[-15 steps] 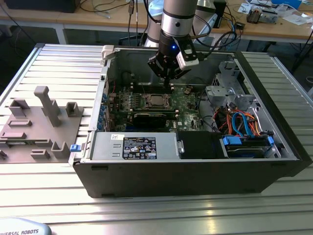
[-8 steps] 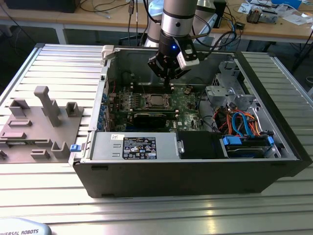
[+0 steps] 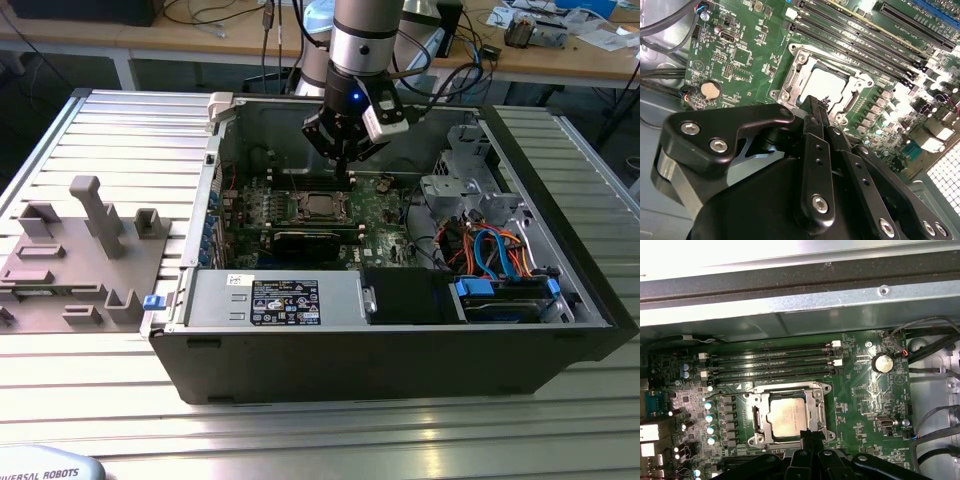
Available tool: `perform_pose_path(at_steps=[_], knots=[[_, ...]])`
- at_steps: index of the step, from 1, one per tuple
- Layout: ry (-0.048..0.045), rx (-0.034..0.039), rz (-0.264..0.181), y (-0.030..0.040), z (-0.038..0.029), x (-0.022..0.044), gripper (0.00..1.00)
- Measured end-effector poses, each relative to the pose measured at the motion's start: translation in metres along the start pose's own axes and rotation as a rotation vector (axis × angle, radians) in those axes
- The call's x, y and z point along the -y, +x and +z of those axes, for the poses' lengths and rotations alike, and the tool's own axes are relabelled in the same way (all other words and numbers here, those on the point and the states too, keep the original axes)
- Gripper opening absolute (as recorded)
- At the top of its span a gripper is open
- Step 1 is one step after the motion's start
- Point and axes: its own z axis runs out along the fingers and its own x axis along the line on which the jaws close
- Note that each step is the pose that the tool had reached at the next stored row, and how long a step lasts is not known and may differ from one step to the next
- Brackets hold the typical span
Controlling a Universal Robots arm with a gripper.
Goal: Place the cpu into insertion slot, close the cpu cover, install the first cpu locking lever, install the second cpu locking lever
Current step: 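Install the first cpu locking lever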
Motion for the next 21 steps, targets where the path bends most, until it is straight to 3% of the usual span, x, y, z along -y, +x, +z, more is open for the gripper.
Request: perform_pose_path(at_steps=[21], knots=[[0.0013, 0.0005, -0.057, 0.0000, 0.0000, 0.0000, 0.11]])
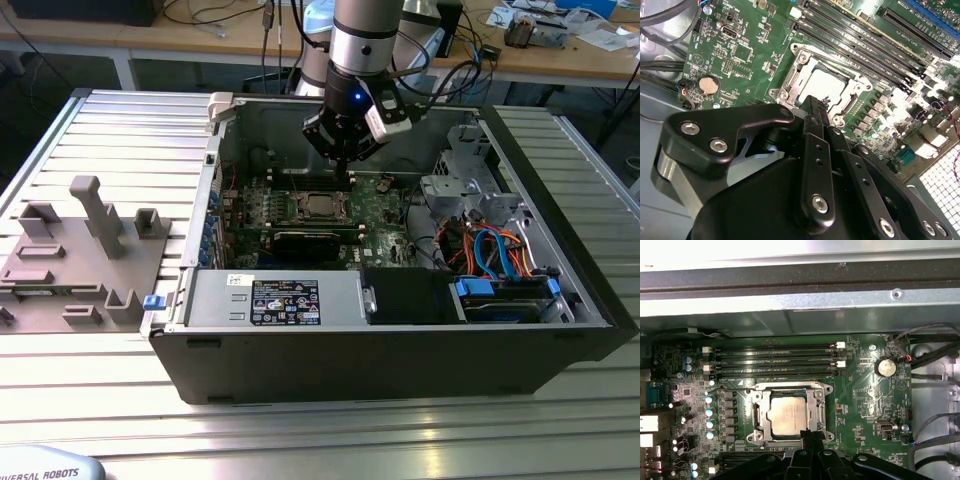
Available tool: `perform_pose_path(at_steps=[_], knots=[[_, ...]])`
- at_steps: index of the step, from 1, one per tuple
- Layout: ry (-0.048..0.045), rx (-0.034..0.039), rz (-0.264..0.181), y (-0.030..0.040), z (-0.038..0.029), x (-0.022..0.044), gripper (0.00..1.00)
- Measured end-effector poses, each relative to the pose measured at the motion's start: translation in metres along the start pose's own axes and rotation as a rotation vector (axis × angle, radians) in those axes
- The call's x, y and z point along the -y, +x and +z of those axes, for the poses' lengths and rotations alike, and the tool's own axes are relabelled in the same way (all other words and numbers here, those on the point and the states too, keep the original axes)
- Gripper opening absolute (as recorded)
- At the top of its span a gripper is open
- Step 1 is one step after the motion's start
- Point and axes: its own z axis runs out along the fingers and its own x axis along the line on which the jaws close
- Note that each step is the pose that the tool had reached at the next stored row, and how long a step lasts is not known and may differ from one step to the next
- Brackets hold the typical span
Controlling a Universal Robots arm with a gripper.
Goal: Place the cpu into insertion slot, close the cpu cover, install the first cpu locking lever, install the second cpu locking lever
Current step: 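Install the first cpu locking lever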
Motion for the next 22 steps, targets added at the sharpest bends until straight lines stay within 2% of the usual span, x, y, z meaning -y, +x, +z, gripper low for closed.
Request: perform_pose_path(at_steps=[13, 14, 16, 17, 22], knots=[[0.0001, 0.0003, -0.028, 0.0000, 0.0000, 0.0000, 0.11], [-0.0026, 0.0002, -0.028, 0.0000, 0.0001, -0.0001, 0.11], [-0.0292, -0.0005, -0.027, 0.0000, 0.0001, 0.0000, 0.11], [-0.0397, -0.0008, -0.027, 0.0000, 0.0001, 0.0001, 0.11], [-0.0398, -0.0015, -0.083, 0.0000, 0.0000, 0.0001, 0.11]])
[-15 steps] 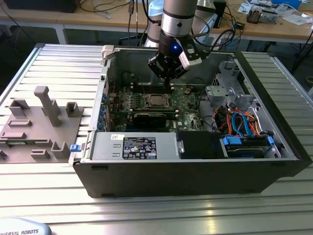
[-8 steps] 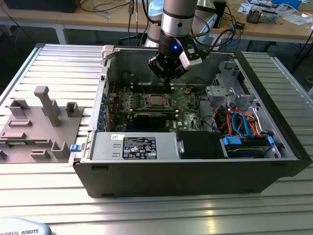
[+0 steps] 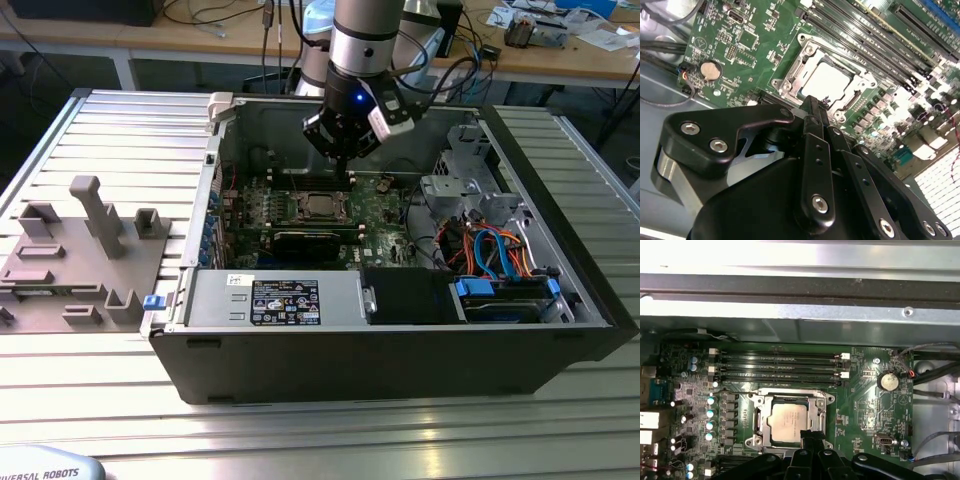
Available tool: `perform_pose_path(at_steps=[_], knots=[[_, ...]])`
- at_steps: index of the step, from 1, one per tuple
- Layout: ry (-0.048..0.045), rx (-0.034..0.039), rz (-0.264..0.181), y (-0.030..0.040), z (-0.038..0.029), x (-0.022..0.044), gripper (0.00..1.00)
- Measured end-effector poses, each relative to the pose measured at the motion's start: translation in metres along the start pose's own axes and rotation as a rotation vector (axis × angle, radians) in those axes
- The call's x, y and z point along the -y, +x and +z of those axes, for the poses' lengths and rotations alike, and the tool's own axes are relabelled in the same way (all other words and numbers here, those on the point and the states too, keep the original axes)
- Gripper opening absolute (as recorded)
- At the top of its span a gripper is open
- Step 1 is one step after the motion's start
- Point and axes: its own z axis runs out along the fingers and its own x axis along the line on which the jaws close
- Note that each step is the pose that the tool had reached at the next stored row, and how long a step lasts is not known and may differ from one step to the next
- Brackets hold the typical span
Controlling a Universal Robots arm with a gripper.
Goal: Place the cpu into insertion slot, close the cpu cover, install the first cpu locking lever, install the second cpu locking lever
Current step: 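Install the first cpu locking lever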
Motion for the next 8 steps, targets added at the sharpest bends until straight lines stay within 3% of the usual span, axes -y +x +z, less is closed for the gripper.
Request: perform_pose_path(at_steps=[8], knots=[[0.0000, -0.0001, -0.002, 0.0010, 0.0001, -0.0001, 0.11]])
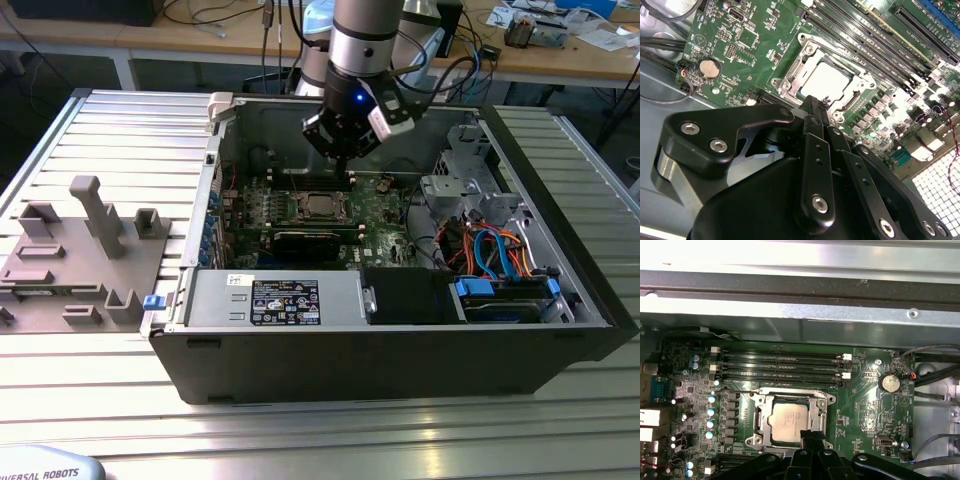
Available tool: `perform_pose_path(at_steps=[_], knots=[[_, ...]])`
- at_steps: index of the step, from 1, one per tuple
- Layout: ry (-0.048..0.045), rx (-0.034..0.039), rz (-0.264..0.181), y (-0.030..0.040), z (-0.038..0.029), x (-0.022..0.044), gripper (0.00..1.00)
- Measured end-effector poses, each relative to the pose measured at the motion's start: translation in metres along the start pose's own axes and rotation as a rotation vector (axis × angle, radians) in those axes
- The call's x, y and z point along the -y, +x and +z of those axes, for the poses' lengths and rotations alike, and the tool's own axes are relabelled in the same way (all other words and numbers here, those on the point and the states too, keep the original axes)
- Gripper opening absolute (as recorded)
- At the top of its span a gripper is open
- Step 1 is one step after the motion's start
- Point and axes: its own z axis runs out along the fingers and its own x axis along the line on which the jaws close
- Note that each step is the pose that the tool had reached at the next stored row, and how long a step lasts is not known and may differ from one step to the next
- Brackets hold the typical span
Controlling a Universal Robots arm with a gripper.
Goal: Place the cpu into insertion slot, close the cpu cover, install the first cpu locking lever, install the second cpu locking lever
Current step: 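Install the first cpu locking lever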
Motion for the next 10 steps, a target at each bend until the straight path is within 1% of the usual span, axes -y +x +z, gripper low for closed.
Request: perform_pose_path(at_steps=[10], knots=[[0.0000, 0.0001, 0.000, 0.0063, 0.0002, -0.0003, 0.11]])
